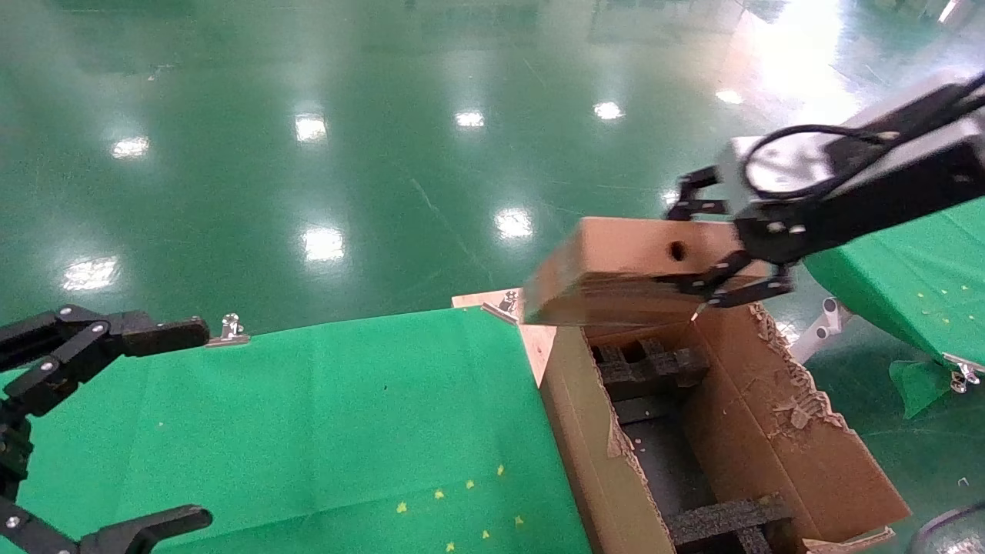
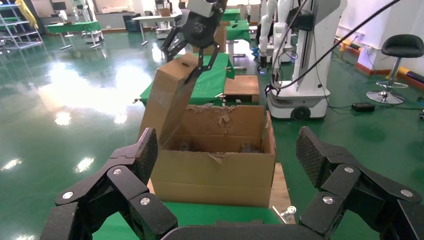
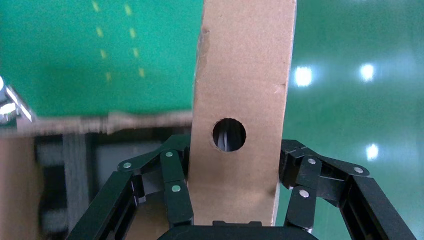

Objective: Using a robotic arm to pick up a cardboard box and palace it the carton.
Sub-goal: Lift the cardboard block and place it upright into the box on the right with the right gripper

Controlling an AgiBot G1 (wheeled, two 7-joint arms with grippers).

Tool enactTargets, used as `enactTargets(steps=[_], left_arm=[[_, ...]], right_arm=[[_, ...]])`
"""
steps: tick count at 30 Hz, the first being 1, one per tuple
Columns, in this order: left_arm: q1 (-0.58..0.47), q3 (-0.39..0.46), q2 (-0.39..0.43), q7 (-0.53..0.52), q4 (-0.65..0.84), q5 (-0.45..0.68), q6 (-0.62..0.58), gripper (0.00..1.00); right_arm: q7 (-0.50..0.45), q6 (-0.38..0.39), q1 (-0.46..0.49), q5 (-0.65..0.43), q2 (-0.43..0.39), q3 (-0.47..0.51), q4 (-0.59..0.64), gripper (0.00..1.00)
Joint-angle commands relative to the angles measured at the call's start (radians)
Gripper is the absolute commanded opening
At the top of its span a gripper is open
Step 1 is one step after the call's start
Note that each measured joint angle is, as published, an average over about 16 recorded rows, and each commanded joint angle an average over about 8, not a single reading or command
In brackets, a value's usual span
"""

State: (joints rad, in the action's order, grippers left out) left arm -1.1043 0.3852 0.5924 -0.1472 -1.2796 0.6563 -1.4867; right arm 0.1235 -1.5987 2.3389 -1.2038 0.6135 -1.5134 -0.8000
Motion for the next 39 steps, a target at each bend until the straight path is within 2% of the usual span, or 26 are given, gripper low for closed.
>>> enactTargets(steps=[1, 6, 13, 19, 25, 30, 39], left_arm=[[0.0, 0.0, 0.0, 0.0, 0.0, 0.0, 0.0, 1.0], [0.0, 0.0, 0.0, 0.0, 0.0, 0.0, 0.0, 1.0], [0.0, 0.001, 0.0, 0.0, 0.0, 0.0, 0.0, 1.0], [0.0, 0.001, 0.0, 0.0, 0.0, 0.0, 0.001, 1.0], [0.0, 0.001, 0.0, 0.0, 0.0, -0.001, 0.001, 1.0], [0.0, 0.001, 0.0, 0.001, 0.001, -0.001, 0.001, 1.0], [0.0, 0.001, 0.0, 0.001, 0.001, -0.001, 0.001, 1.0]], right_arm=[[0.013, 0.0, 0.036, -0.014, -0.026, -0.044, 0.022, 0.0], [0.042, 0.001, 0.076, -0.023, -0.062, -0.141, 0.078, 0.0], [0.073, 0.006, 0.079, -0.01, -0.095, -0.252, 0.147, 0.0], [0.085, 0.009, 0.082, -0.005, -0.102, -0.304, 0.179, 0.0], [0.08, 0.016, 0.078, -0.001, -0.102, -0.31, 0.182, 0.0], [-0.036, 0.046, 0.039, 0.055, -0.114, -0.308, 0.215, 0.0], [-0.402, 0.197, -0.062, 0.14, -0.165, -0.313, 0.251, 0.0]])
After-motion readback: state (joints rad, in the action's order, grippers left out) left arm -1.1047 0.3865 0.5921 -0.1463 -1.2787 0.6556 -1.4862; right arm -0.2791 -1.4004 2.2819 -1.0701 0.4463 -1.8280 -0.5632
